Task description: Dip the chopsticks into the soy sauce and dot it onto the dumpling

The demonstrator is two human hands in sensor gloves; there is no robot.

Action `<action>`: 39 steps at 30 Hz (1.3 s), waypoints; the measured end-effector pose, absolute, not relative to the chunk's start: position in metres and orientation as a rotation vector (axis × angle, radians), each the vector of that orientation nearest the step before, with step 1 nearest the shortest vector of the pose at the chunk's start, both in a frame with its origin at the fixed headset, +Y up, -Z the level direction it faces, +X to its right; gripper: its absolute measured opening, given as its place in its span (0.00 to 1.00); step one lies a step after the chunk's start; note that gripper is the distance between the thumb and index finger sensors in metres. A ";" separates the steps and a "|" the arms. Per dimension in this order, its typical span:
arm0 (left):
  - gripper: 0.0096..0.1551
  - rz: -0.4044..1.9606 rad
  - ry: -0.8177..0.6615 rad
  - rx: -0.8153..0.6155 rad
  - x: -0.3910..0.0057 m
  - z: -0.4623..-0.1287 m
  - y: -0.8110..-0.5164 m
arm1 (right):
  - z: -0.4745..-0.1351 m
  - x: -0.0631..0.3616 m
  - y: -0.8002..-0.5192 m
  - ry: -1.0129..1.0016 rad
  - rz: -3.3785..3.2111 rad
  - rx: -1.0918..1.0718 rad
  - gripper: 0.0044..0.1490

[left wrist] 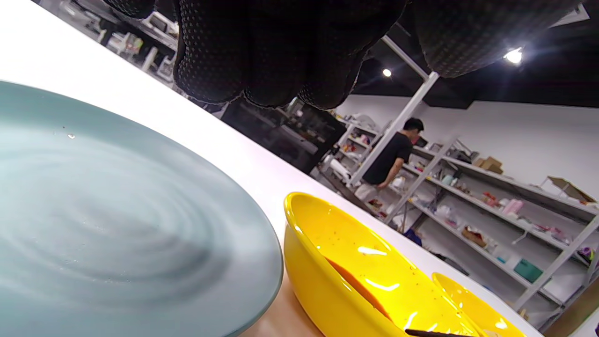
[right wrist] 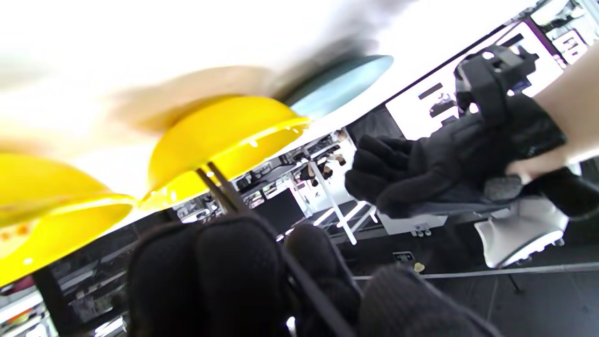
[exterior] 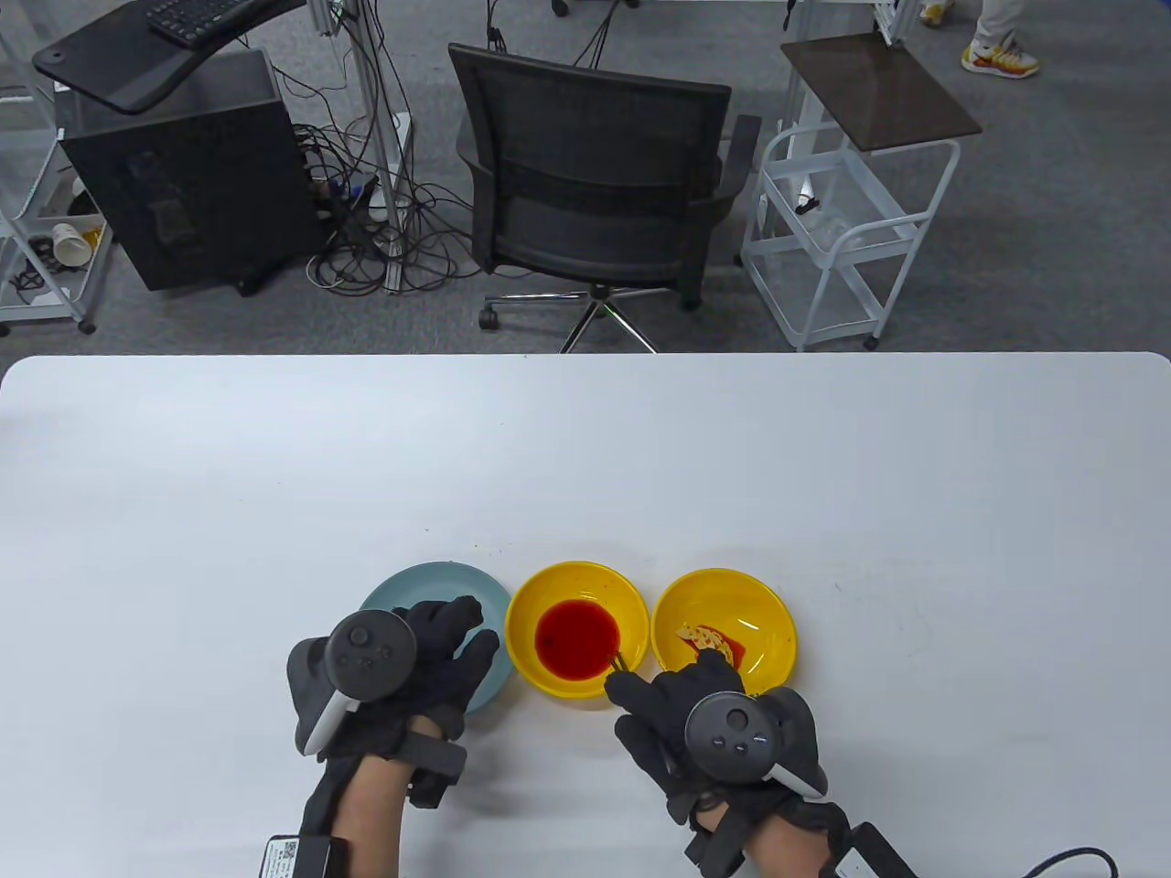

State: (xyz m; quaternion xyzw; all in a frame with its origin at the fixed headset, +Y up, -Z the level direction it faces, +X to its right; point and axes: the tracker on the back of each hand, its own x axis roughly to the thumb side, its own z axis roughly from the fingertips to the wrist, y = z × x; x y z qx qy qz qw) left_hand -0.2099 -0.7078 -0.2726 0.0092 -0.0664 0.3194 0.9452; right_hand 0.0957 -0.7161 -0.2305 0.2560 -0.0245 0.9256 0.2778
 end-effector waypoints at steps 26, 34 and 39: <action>0.41 0.686 -0.179 -0.058 -0.200 -0.272 -0.710 | -0.233 0.106 -0.711 -0.011 2.396 0.722 0.37; 0.41 0.691 -0.187 -0.060 -0.199 -0.272 -0.710 | -0.235 0.106 -0.712 0.030 2.378 0.739 0.39; 0.40 0.704 -0.150 -0.016 -0.202 -0.271 -0.709 | -0.235 0.107 -0.713 0.028 2.377 0.739 0.39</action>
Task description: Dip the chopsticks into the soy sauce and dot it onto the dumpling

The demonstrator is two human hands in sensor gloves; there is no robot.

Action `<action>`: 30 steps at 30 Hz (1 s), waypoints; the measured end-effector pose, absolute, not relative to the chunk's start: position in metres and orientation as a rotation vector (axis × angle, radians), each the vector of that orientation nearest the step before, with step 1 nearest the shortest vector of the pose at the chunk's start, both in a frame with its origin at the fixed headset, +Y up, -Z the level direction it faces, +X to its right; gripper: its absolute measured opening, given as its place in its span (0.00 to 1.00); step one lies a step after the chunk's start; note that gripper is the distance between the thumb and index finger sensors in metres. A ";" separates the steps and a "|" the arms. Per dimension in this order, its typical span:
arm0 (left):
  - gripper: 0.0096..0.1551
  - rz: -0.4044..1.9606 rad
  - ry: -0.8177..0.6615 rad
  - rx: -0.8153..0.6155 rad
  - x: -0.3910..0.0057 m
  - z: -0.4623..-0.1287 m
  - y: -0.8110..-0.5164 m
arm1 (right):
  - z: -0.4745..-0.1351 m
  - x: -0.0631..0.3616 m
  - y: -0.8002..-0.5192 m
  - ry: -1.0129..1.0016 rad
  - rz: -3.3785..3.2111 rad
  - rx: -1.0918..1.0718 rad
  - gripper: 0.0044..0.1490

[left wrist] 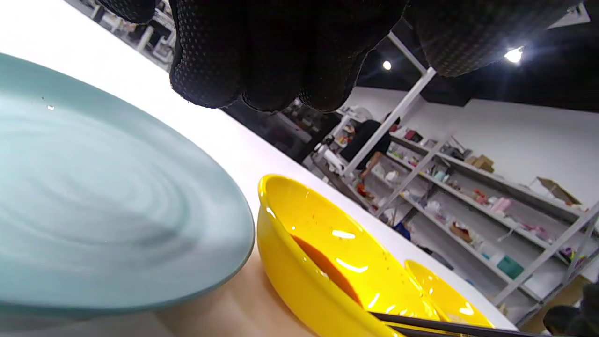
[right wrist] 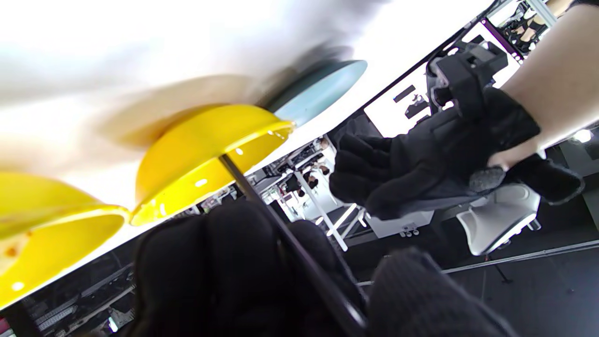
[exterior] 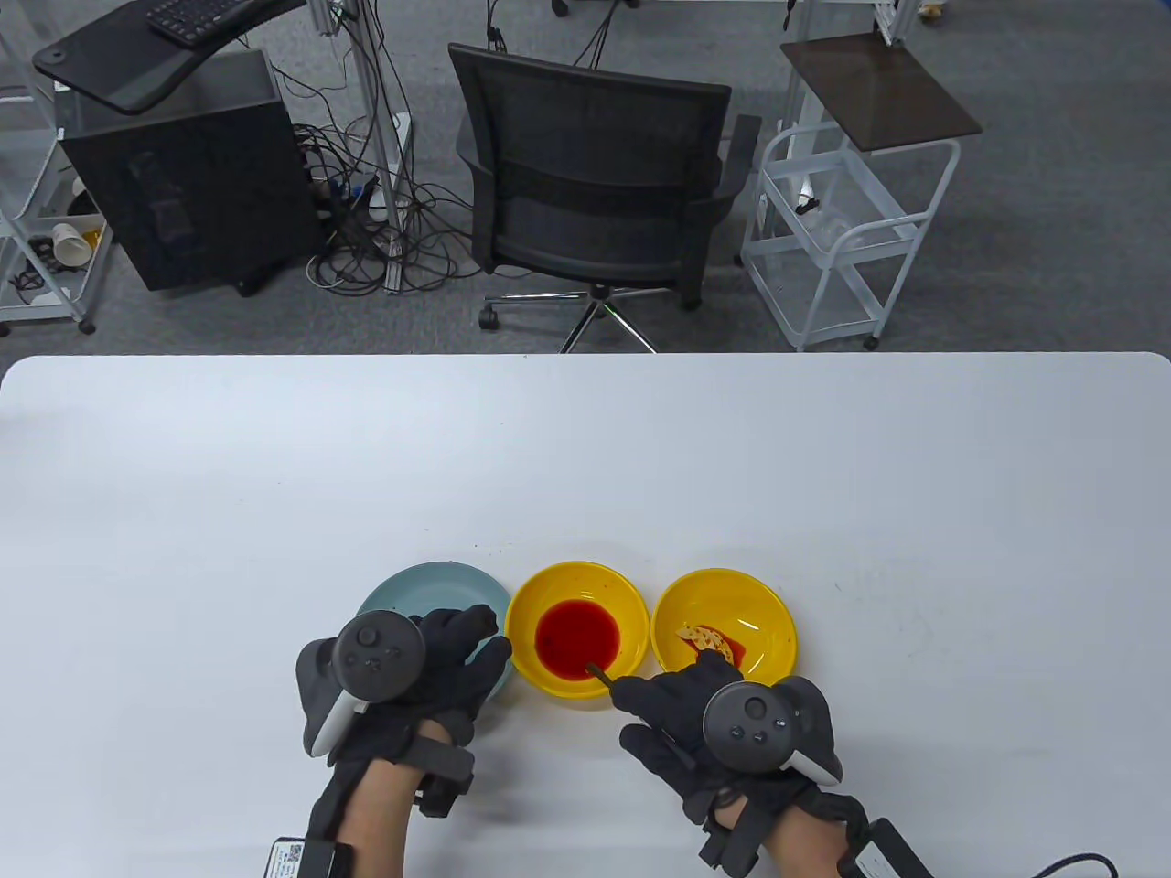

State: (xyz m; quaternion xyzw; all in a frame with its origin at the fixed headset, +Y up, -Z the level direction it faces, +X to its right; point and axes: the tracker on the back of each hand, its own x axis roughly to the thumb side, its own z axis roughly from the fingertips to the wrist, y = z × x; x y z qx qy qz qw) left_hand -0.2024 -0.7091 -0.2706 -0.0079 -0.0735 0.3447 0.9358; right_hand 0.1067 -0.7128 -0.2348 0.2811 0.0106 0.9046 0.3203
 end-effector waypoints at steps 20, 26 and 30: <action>0.40 0.698 -0.140 -0.062 -0.203 -0.273 -0.713 | -0.233 0.136 -0.687 -0.166 2.221 0.675 0.36; 0.40 0.696 -0.142 -0.070 -0.202 -0.273 -0.713 | -0.239 0.169 -0.676 -0.248 2.172 0.521 0.35; 0.40 0.694 -0.146 -0.090 -0.200 -0.273 -0.715 | -0.242 0.176 -0.678 -0.254 2.194 0.482 0.35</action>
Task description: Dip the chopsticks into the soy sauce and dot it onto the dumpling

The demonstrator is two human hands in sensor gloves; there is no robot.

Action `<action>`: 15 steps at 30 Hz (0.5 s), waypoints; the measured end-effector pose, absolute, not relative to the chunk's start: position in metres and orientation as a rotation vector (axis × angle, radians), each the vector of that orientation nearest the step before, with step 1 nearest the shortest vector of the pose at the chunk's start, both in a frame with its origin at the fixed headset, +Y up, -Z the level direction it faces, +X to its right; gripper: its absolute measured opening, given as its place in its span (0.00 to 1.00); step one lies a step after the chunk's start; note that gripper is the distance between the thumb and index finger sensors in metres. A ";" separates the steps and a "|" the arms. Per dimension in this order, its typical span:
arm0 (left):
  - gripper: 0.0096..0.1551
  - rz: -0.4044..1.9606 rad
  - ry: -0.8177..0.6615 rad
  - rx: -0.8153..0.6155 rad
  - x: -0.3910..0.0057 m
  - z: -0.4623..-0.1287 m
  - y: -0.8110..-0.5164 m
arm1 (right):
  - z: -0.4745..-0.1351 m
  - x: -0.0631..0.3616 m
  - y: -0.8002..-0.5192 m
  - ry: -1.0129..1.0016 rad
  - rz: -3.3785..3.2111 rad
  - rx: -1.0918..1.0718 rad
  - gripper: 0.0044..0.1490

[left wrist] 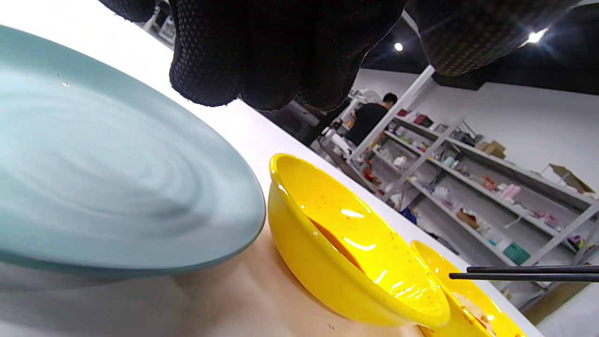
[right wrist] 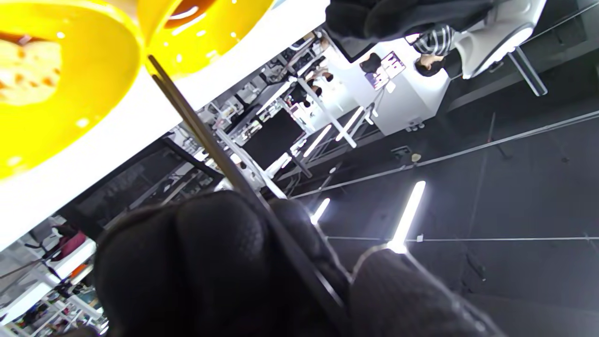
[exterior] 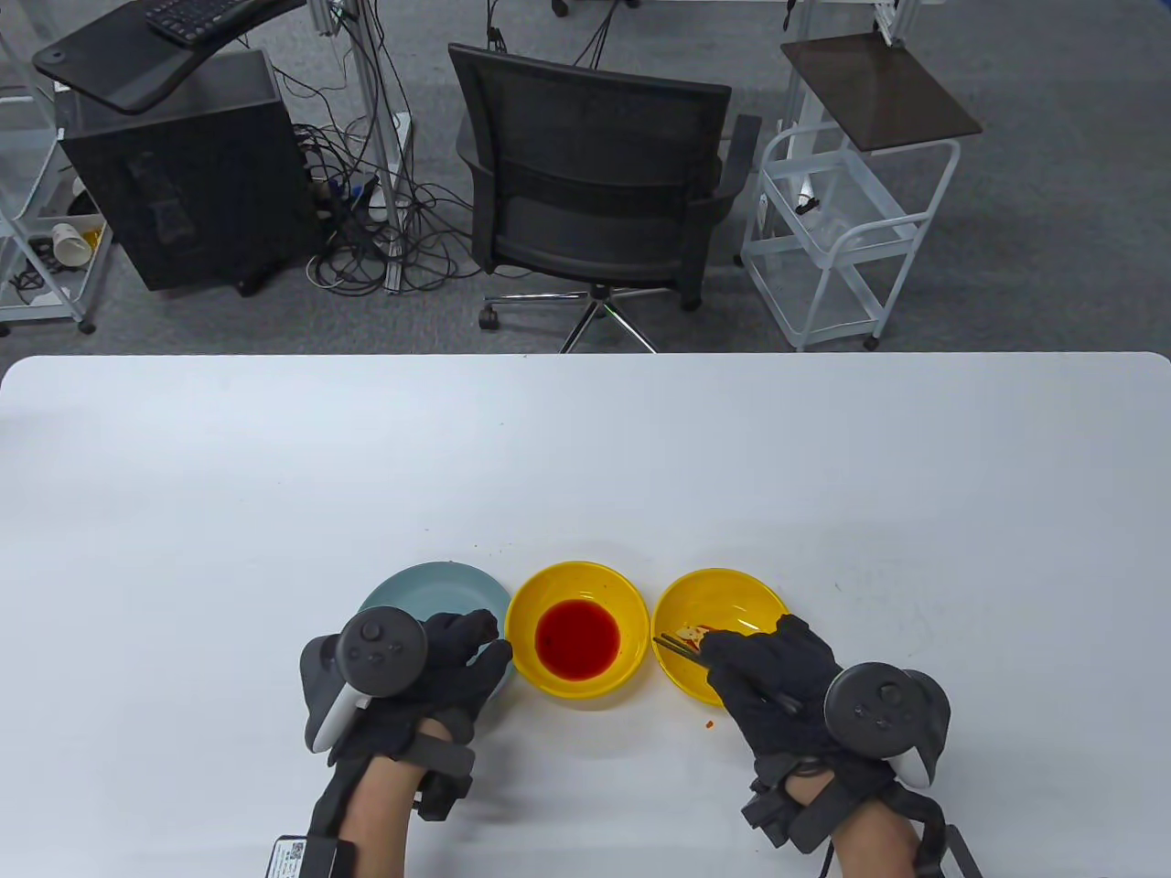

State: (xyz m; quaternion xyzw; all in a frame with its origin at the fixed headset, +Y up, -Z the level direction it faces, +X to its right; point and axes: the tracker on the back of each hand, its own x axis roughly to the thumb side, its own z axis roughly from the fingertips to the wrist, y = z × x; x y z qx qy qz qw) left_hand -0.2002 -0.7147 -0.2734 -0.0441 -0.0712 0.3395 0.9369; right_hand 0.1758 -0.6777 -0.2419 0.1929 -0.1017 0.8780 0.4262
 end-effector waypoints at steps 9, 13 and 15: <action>0.40 0.700 -0.140 -0.075 -0.204 -0.273 -0.714 | -0.238 0.167 -0.676 -0.262 2.213 0.521 0.35; 0.40 0.699 -0.141 -0.077 -0.203 -0.273 -0.714 | -0.240 0.170 -0.676 -0.256 2.213 0.505 0.35; 0.40 0.698 -0.144 -0.081 -0.201 -0.273 -0.714 | -0.240 0.171 -0.676 -0.257 2.212 0.499 0.35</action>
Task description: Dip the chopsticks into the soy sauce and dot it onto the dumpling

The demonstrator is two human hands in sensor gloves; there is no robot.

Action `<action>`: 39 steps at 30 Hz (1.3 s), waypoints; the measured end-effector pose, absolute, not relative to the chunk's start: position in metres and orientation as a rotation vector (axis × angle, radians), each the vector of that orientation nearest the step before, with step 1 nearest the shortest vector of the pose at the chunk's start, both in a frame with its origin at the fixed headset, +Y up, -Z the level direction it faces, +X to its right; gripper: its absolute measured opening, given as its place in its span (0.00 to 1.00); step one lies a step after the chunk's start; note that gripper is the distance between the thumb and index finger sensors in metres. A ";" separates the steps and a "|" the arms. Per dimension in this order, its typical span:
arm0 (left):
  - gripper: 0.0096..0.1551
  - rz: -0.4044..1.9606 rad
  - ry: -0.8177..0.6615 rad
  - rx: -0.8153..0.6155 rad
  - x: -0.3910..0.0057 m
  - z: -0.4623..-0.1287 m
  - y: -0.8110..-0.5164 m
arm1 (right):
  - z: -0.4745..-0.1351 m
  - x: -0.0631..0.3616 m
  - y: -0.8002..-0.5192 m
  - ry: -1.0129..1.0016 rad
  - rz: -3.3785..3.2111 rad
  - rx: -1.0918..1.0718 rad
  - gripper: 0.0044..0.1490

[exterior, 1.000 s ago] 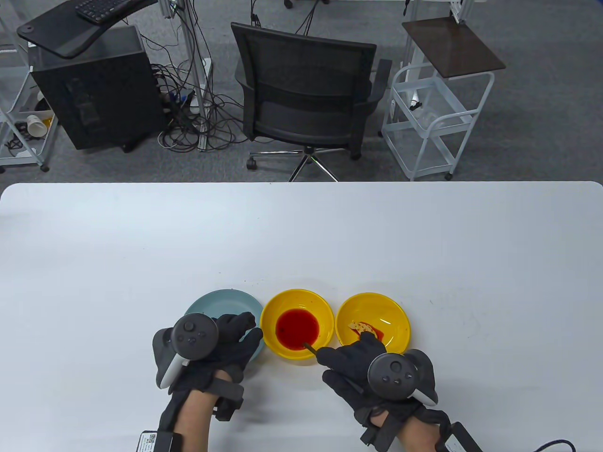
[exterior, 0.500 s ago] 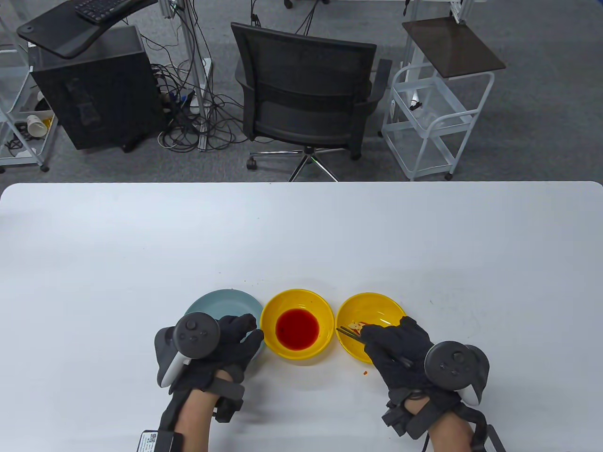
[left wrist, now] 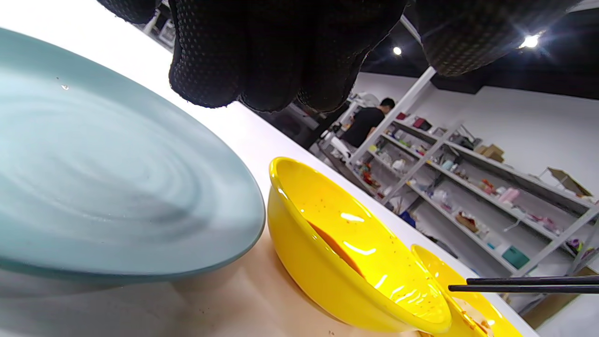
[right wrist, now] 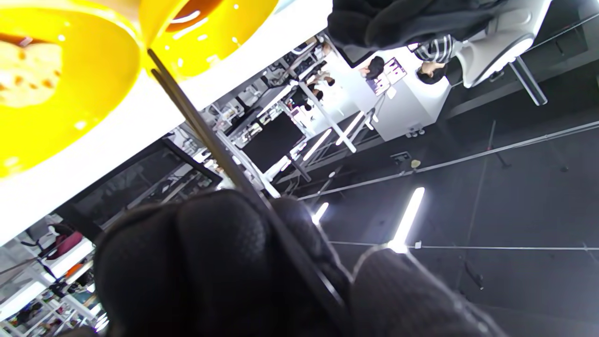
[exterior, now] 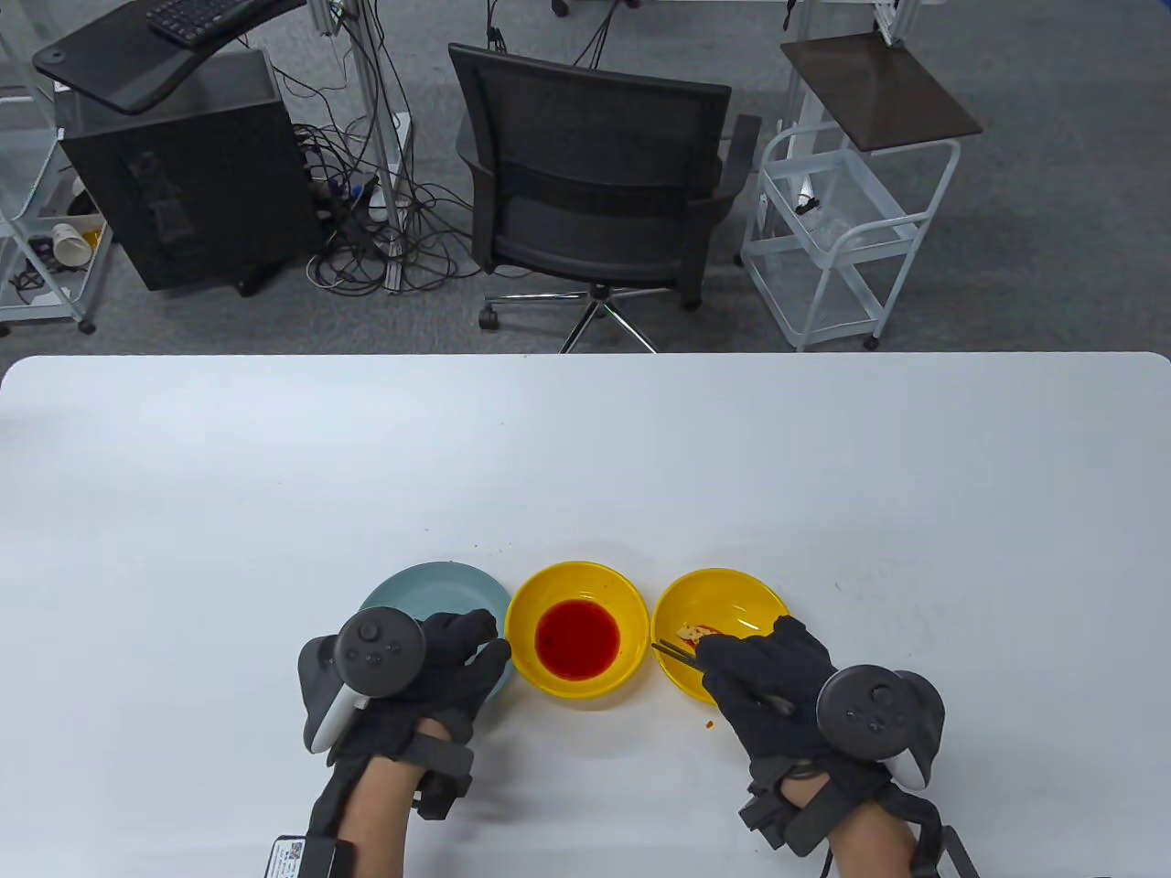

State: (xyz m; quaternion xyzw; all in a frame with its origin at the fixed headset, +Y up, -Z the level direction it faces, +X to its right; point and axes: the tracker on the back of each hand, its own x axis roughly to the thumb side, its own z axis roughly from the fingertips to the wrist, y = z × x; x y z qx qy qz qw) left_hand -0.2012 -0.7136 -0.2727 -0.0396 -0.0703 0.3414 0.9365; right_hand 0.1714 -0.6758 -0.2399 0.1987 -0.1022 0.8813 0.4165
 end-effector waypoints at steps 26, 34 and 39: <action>0.40 0.693 -0.129 -0.103 -0.202 -0.272 -0.713 | -0.243 0.193 -0.672 -0.245 2.340 0.300 0.33; 0.41 0.691 -0.129 -0.112 -0.201 -0.272 -0.713 | -0.246 0.195 -0.677 -0.225 2.310 0.286 0.35; 0.41 0.691 -0.123 -0.127 -0.201 -0.272 -0.714 | -0.246 0.198 -0.675 -0.242 2.305 0.258 0.35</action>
